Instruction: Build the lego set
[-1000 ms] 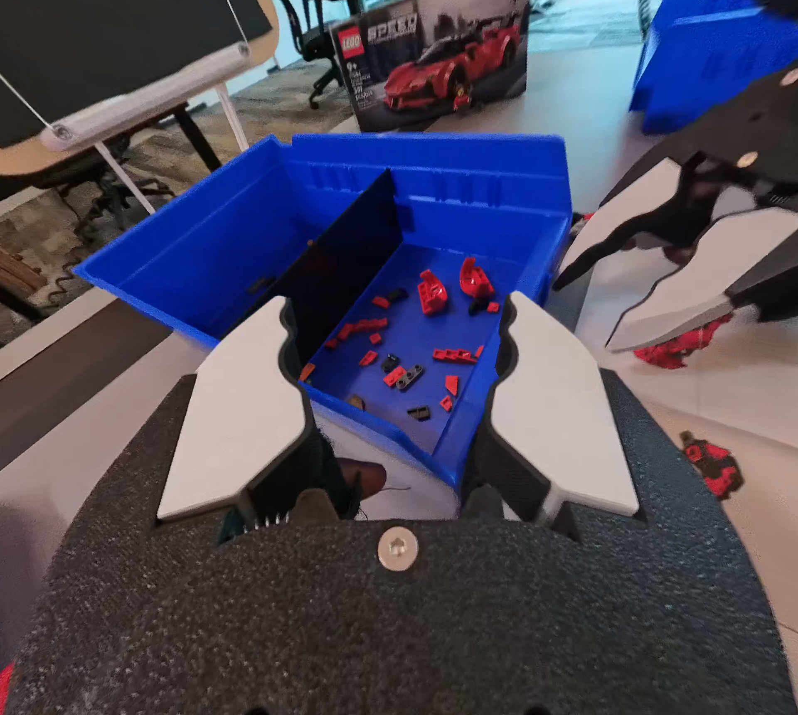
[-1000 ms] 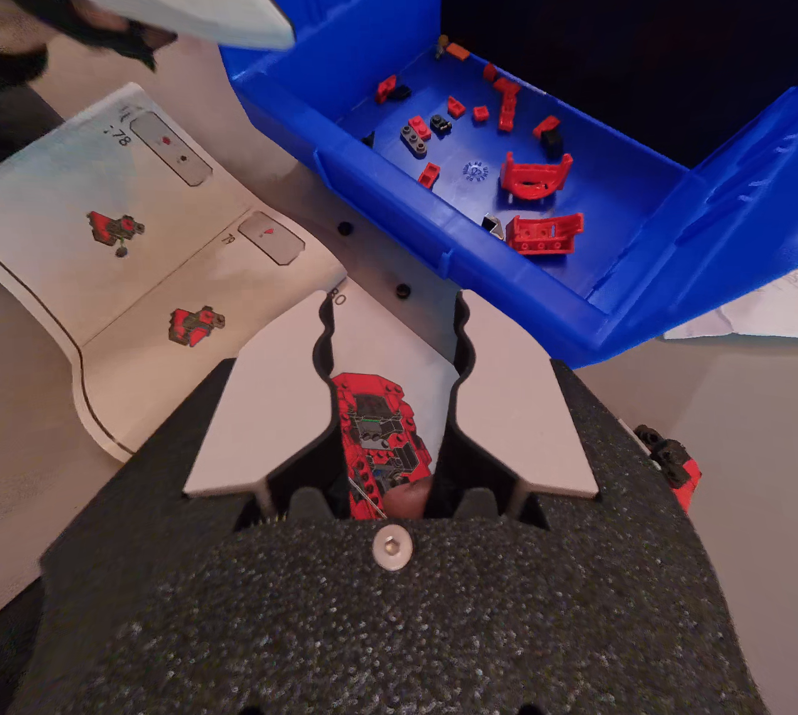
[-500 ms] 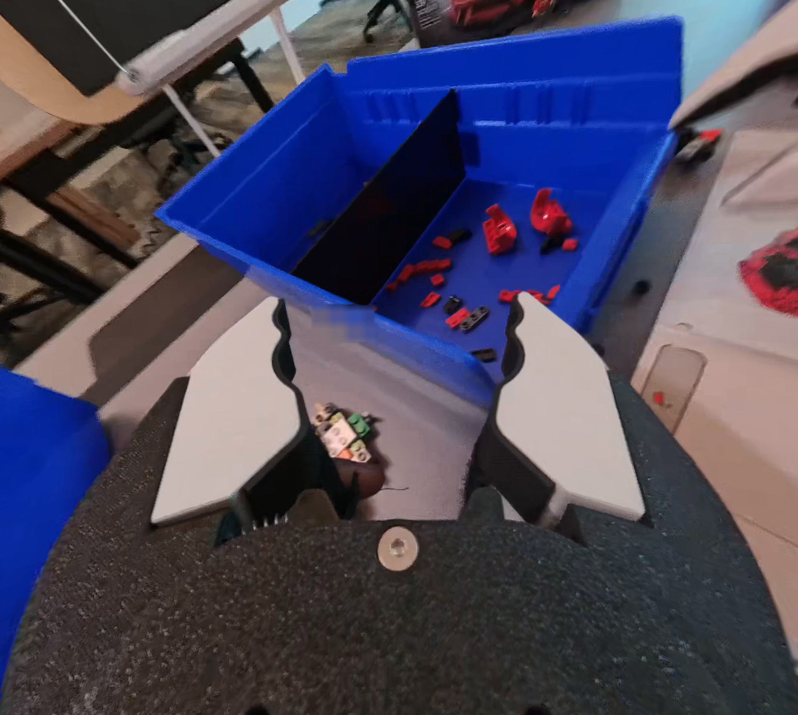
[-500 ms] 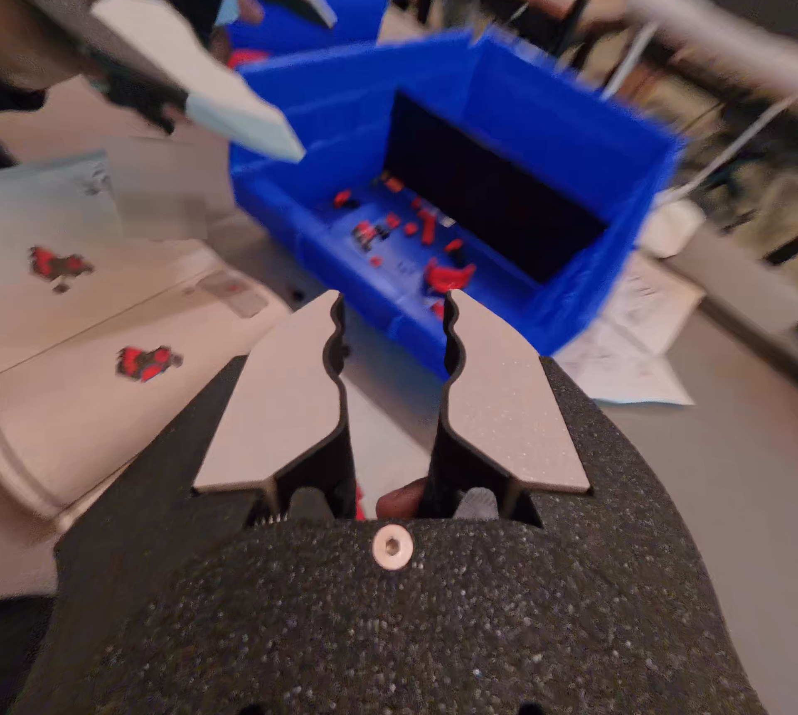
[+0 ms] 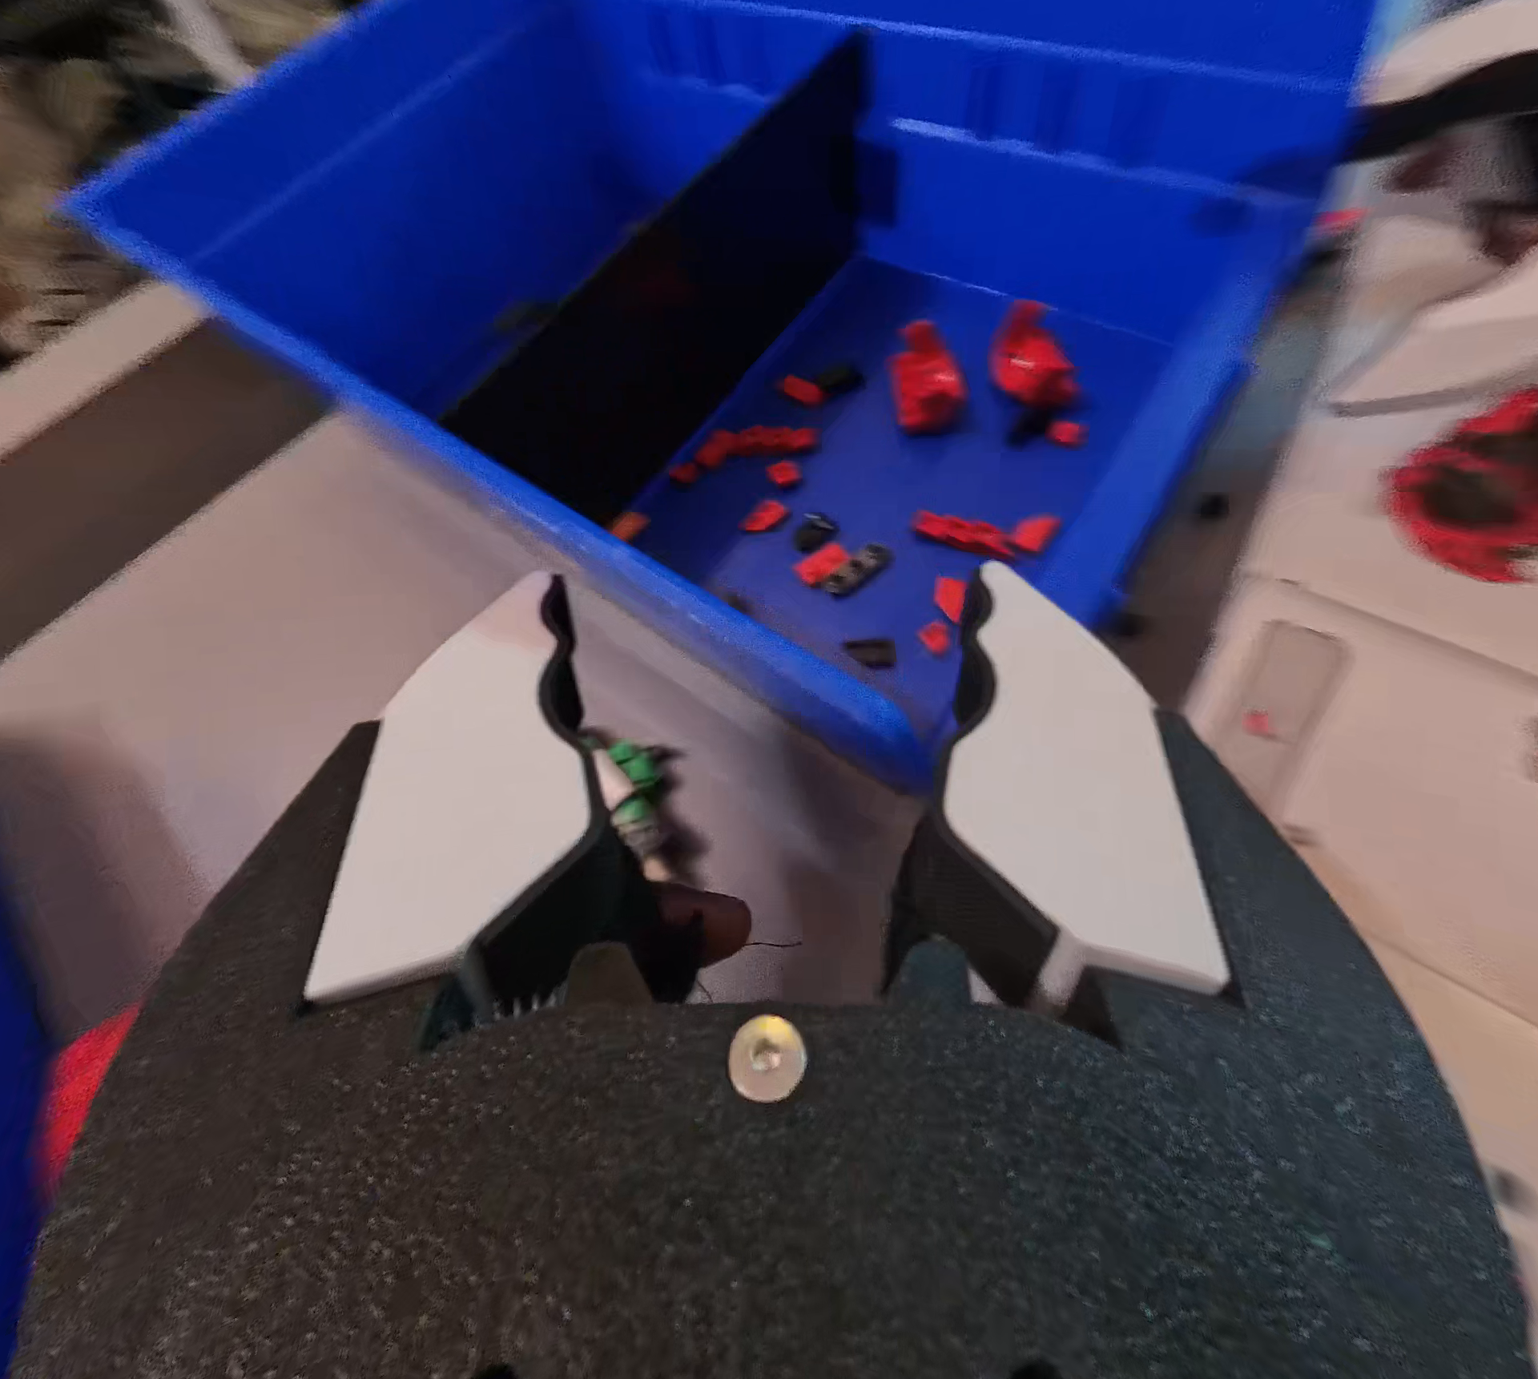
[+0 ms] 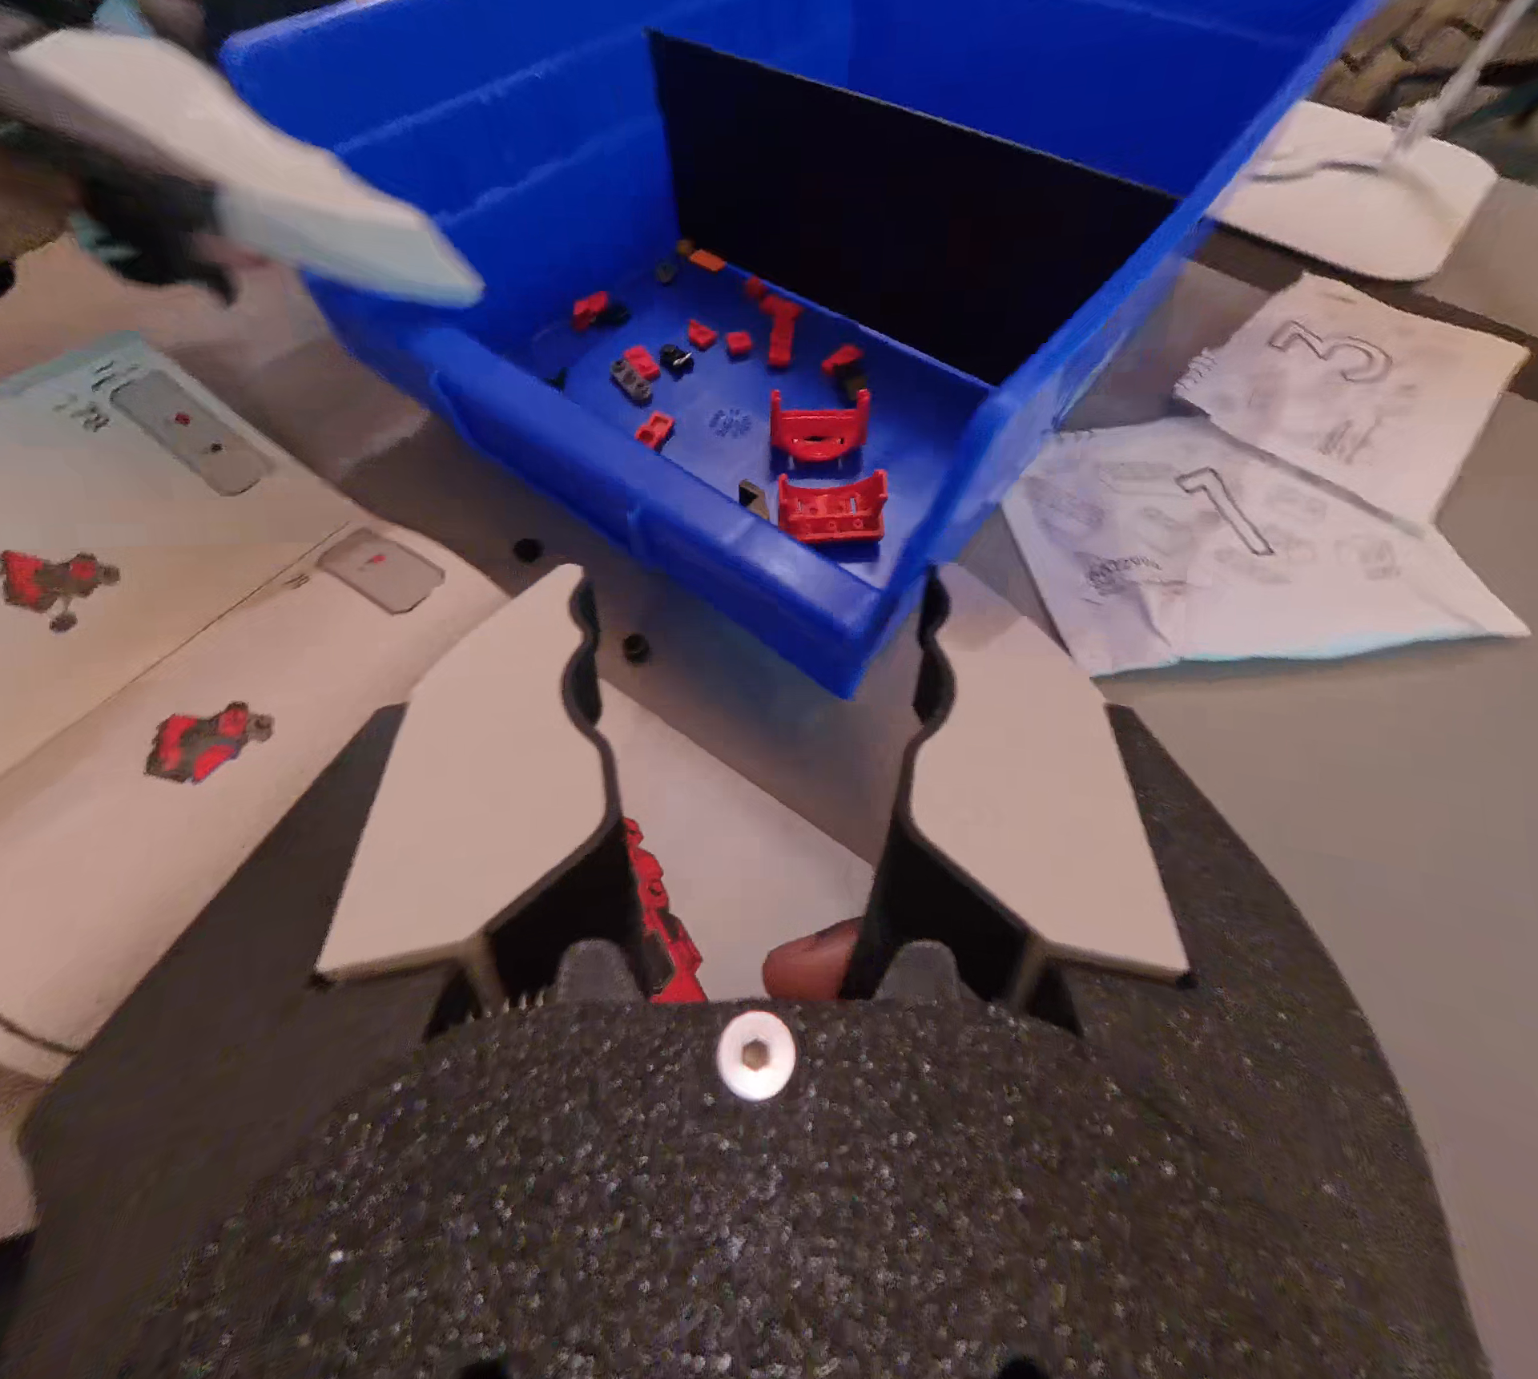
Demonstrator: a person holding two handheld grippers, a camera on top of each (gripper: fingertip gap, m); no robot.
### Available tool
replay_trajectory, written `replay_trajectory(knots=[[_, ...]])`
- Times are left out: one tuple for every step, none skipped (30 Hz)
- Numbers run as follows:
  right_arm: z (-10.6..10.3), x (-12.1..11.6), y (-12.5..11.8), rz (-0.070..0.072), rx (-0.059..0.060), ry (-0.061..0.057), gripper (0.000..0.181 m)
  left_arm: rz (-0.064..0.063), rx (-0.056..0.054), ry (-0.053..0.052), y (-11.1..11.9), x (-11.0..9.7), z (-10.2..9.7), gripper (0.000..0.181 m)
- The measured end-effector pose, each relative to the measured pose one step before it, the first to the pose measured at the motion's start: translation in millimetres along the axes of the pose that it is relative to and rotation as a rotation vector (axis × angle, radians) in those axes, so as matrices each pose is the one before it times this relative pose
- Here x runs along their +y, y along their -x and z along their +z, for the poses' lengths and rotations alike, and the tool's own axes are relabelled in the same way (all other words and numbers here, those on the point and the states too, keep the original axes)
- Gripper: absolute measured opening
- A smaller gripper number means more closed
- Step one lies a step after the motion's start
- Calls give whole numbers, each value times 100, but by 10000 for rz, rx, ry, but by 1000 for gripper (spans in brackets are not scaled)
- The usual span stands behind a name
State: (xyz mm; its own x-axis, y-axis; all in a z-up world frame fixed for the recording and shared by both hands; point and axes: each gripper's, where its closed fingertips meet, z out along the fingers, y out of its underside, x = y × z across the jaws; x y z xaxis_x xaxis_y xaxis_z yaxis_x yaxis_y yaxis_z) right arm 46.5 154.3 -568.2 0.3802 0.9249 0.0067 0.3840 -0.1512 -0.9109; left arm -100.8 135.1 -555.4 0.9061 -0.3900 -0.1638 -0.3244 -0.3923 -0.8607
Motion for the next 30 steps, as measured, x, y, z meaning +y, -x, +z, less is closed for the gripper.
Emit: replay_trajectory(knots=[[146, -47, 519, -148, -227, -34, 68, 341, -589, 21, 1058, 202, -122, 86], [149, -69, 61, -17, 66, 0, 66, 135, -87, -75, 334, 102, -62, 82], [116, 34, -225, -7, 205, 68, 65, -218, 193, -189, -70, -76, -25, 80], [70, 30, -214, -41, 141, 20, 62, -393, 253, -158, -164, -85, 9, 79], [40, 147, -162, -9, 73, 43, 56, -381, 181, -93, -87, -59, 5, 78], [-12, 239, -230, 13, 121, 114, 47, -265, 87, 38, 13, 97, 22, 76], [-109, 82, -142, -54, 72, 32, 40, -158, -163, 156, 335, 238, 23, 77], [-191, -311, 140, -93, -84, -227, 37, -77, -345, -43, 511, -69, -102, 77], [-424, -908, 181, 6, -110, -595, 38, -106, -513, -488, 730, -678, -339, 73], [-794, -1907, 252, 117, -220, -1227, 41, -286, -449, -1084, 772, -1466, -669, 68], [-1062, -2507, 116, 313, -218, -1658, 46, -656, -243, -1350, 728, -1830, -867, 65], [-1054, -2294, -169, 475, -133, -1600, 41, -987, -22, -1243, 636, -1673, -824, 62], [-805, -1665, -255, 588, -124, -1212, 37, -1045, 260, -864, 334, -1213, -561, 60], [-429, -750, -67, 474, -263, -523, 34, -782, 470, -272, -27, -506, -208, 59], [-96, 72, 52, 328, -286, 156, 36, -328, 567, 412, -293, 348, 115, 57], [106, 438, 273, 64, -308, 499, 37, 115, 434, 939, -249, 956, 231, 52], [220, 499, 789, -265, -527, 531, 34, 456, 305, 855, -289, 805, 214, 49], [327, 631, 1311, -508, -770, 556, 25, 712, 441, 537, -729, 470, 113, 43], [420, 905, 1372, -561, -736, 714, 18, 800, 500, 232, -989, 122, -28, 32], [471, 1241, 971, -550, -426, 922, 9, 772, 418, -54, -1017, -209, -94, 24], [514, 1466, 650, -528, -192, 1006, 0, 905, 768, -172, -1552, -333, -121, 14], [624, 1490, 635, -451, -191, 951, 0, 881, 882, 69, -1637, -40, -41, 6], [693, 1479, 475, -331, -132, 955, 0, 394, 365, 446, -716, 440, 137, 5], [664, 1363, -125, -195, 237, 881, 0, 203, 707, 564, -1038, 791, 192, 4], [558, 1121, -545, -138, 495, 717, 0, -14, 1194, 609, -1652, 1034, 247, 4], [387, 773, -827, -68, 655, 469, 1, -243, 877, 643, -1181, 1162, 376, 3], [143, 424, -1305, 79, 949, 209, 1, -176, 299, 587, -335, 1140, 471, 3], [15, 141, -1245, 159, 834, 20, 1, -20, -103, 633, 222, 1179, 526, 3], [-78, -17, -468, 98, 223, -78, 0, 127, -441, 686, 671, 1159, 510, 0], [-133, -93, -512, 255, 235, -133, 0, 192, -634, 402, 787, 607, 492, 0]])
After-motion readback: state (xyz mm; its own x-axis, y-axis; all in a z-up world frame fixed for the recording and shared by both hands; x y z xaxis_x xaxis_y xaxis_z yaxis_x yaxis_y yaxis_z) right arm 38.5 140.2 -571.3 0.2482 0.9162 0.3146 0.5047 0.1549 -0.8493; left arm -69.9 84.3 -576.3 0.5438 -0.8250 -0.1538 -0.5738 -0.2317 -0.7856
